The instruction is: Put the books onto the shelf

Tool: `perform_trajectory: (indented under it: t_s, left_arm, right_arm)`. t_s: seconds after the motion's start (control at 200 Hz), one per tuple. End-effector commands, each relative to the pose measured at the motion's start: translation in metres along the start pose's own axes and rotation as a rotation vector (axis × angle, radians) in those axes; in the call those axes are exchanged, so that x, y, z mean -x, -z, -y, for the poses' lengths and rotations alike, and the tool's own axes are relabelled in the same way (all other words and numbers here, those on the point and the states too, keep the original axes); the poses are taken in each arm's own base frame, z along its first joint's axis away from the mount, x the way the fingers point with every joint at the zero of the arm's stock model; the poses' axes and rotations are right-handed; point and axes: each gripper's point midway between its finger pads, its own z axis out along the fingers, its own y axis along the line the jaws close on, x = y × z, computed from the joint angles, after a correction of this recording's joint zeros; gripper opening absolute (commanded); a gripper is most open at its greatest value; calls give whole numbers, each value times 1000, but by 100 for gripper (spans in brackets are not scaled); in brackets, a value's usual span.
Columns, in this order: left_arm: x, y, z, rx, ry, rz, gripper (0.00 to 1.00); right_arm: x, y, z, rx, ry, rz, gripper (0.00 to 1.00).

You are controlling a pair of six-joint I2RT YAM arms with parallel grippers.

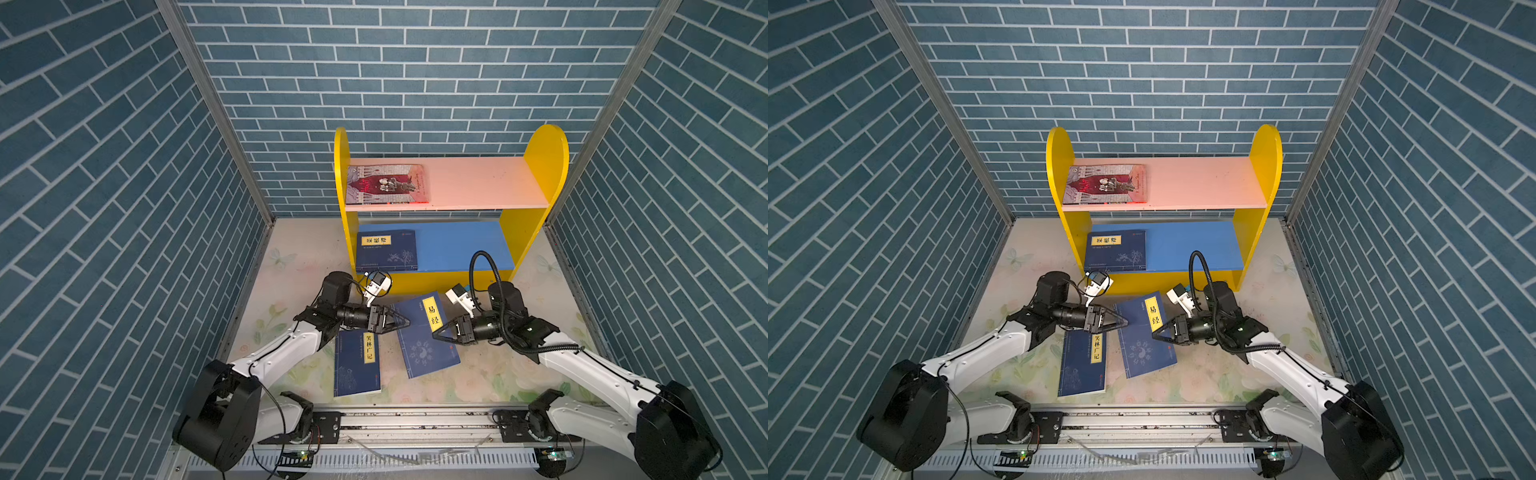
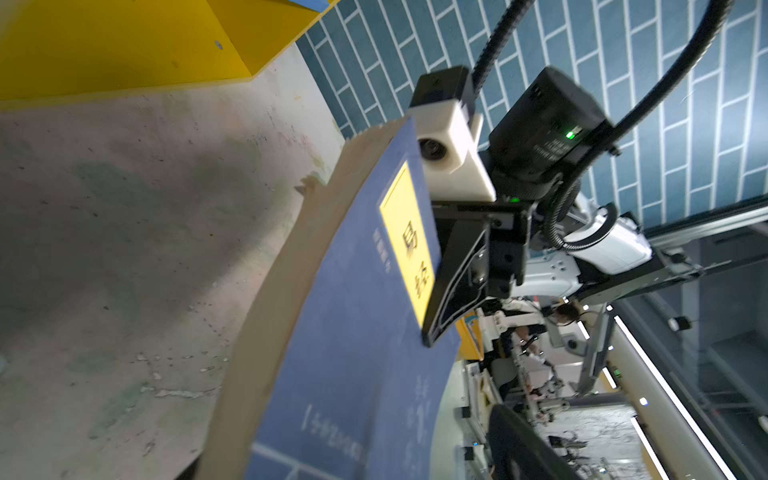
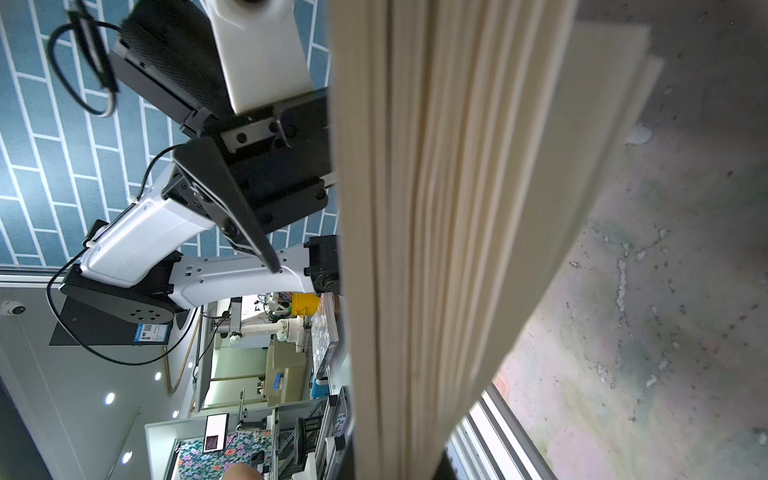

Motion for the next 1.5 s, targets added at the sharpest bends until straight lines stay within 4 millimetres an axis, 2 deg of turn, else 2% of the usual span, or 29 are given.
perform_trajectory:
  t_s: [0.0,0.11,0.19,0.36,0.44,0.49,0.555,0.63,0.71,0.74,0.885,0.985,1.18,1.35,1.49]
  left_arm:
    - [1,2,18,-66,-32,-11,69]
    - [-3,3,19,-62,-31,-17,39]
    - [-3,3,17,-51,-25,-16,25]
    - [0,3,15,-36,-15,-11,14]
    - [0,4,16,-30,-21,-7,5]
    - [2,6,16,-20,-29,-1,0]
    - [4,8,18,-8,-50,-1,0]
    - [6,11,23,-2,-85,-4,0]
    - [2,14,24,19,-117,-16,0]
    - [7,16,29,29,-155,-16,0]
    - [3,22,41,55,-248,-49,0]
    - [5,26,45,86,-307,-71,0]
    - [16,31,43,180,-361,-97,0]
    - [24,33,61,158,-383,-94,0]
    - [38,33,76,115,-333,-22,0]
  right_arm:
    - [10,0,-22,71,116,-5,0]
    - [9,-2,-19,75,108,-16,0]
    - [11,-3,-20,81,117,-9,0]
    - [9,-3,-20,84,119,-11,0]
    - [10,-3,-19,80,122,-9,16]
    - [13,-2,-15,48,124,11,23]
    - [19,3,-5,-36,135,65,34]
    - [26,11,1,-111,148,128,44]
    - [34,25,6,-173,152,200,48]
    - [36,30,7,-192,152,227,50]
    - [45,57,5,-237,162,360,56]
    - [46,68,-1,-230,169,412,58]
    - [41,73,-5,-178,156,468,59]
    - [35,72,-13,-93,168,488,57]
    - [32,70,-18,-24,167,495,57]
